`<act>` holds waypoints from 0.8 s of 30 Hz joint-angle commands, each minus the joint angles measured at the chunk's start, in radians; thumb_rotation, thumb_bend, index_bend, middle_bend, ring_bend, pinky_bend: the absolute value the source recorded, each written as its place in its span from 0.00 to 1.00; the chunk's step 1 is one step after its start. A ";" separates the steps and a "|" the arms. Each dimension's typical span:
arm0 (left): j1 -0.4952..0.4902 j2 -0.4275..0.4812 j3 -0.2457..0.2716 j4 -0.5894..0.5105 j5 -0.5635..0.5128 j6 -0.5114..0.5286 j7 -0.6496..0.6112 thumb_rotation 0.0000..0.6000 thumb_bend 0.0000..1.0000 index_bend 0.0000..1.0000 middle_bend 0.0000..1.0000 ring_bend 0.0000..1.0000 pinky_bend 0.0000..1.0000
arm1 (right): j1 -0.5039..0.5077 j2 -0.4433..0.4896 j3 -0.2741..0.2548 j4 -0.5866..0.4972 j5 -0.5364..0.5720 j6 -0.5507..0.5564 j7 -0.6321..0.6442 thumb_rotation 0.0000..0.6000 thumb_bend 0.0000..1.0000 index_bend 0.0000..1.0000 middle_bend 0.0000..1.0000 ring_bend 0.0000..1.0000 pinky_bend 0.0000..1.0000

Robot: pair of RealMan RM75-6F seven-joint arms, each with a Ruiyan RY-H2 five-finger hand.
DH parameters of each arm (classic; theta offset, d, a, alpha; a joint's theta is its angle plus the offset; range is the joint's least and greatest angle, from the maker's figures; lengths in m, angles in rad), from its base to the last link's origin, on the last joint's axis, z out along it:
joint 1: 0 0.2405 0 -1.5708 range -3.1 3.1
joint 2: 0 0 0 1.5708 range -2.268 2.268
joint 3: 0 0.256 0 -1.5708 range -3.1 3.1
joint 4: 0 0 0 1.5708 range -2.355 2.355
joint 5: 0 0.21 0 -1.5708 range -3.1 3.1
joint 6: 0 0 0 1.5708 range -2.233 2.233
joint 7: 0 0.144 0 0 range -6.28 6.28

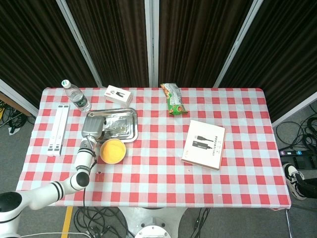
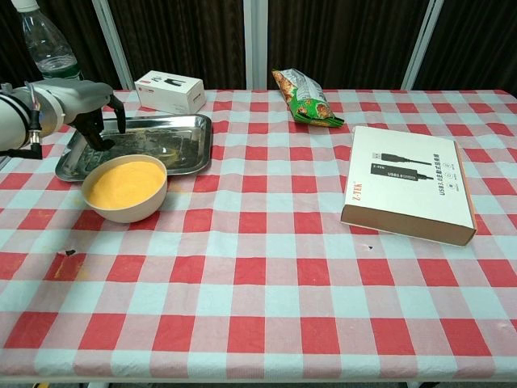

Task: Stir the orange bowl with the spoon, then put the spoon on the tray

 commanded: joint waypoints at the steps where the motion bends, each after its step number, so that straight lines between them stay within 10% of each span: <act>1: 0.015 0.041 0.014 -0.055 0.009 0.023 -0.041 1.00 0.45 0.40 1.00 0.94 0.91 | 0.001 -0.001 0.000 0.000 -0.003 0.000 0.003 1.00 0.17 0.09 0.22 0.00 0.13; 13: 0.296 0.386 0.126 -0.435 0.294 0.344 -0.299 1.00 0.36 0.41 0.68 0.54 0.57 | -0.005 0.001 -0.010 0.008 -0.012 -0.002 0.023 1.00 0.17 0.09 0.22 0.00 0.13; 24: 0.591 0.497 0.329 -0.465 0.576 0.626 -0.535 1.00 0.25 0.41 0.47 0.37 0.34 | 0.009 -0.021 -0.024 0.012 -0.051 -0.014 0.042 1.00 0.17 0.09 0.21 0.00 0.13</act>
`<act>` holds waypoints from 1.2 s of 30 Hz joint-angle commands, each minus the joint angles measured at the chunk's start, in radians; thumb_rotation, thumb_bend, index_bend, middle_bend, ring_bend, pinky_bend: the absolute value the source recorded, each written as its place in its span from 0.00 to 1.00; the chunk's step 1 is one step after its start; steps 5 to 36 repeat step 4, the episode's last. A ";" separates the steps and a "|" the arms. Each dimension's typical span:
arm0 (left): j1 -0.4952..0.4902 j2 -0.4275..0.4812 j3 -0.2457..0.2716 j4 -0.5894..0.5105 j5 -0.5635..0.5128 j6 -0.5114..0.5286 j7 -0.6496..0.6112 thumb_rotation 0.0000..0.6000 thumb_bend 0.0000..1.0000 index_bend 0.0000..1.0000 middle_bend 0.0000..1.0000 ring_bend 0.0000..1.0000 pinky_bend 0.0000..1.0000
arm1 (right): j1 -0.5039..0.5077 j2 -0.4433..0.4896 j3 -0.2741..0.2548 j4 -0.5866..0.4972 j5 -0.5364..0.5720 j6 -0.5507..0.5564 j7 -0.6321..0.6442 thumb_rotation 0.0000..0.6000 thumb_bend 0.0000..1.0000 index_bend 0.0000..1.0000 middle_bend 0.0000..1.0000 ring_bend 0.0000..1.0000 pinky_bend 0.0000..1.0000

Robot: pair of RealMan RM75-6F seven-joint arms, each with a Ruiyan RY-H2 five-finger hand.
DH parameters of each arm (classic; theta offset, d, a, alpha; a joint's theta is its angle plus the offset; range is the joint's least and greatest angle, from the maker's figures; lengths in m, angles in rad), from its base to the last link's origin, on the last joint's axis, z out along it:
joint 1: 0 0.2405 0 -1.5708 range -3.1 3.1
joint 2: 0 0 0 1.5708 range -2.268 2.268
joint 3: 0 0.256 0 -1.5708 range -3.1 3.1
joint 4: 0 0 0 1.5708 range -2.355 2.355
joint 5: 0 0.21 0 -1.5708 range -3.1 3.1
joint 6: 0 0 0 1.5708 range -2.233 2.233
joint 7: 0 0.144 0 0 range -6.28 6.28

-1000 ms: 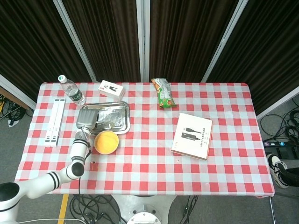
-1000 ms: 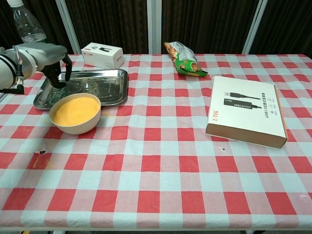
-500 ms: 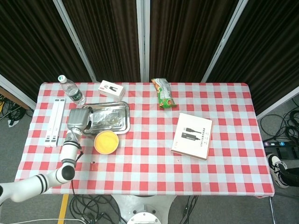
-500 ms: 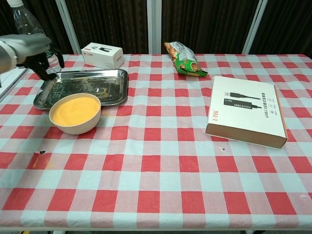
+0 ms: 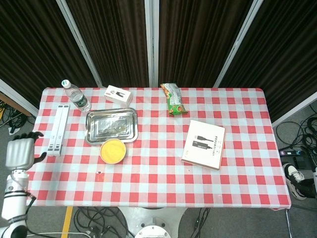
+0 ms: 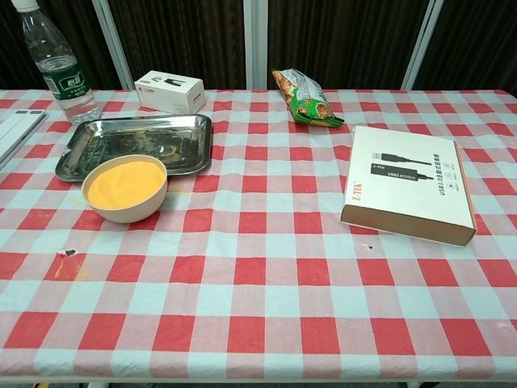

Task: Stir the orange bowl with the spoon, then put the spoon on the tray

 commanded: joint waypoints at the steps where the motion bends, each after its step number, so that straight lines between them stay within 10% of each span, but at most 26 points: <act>1: 0.089 0.027 0.072 -0.026 0.082 0.086 -0.064 1.00 0.25 0.41 0.47 0.37 0.34 | 0.004 -0.005 -0.001 -0.002 -0.009 0.002 -0.005 1.00 0.17 0.09 0.21 0.00 0.13; 36: 0.132 0.021 0.096 -0.034 0.133 0.150 -0.053 1.00 0.25 0.41 0.47 0.37 0.34 | 0.005 -0.009 -0.005 -0.012 -0.024 0.014 -0.022 1.00 0.17 0.09 0.21 0.00 0.13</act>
